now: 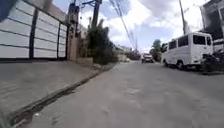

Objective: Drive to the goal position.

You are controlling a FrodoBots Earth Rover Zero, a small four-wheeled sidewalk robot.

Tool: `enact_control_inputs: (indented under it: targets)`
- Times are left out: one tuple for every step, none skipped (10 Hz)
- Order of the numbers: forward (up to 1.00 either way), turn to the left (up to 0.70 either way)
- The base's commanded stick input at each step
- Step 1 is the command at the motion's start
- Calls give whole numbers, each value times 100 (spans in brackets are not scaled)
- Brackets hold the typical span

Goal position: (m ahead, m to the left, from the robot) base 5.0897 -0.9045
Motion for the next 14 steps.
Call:
enact_control_inputs:
  targets:
    - [85,0]
    - [85,0]
    - [85,0]
    - [85,0]
    - [85,0]
    - [85,-4]
    - [85,-34]
    - [85,-34]
    - [85,-34]
    - [85,-34]
    - [85,-33]
    - [85,-7]
    - [85,0]
    - [85,0]
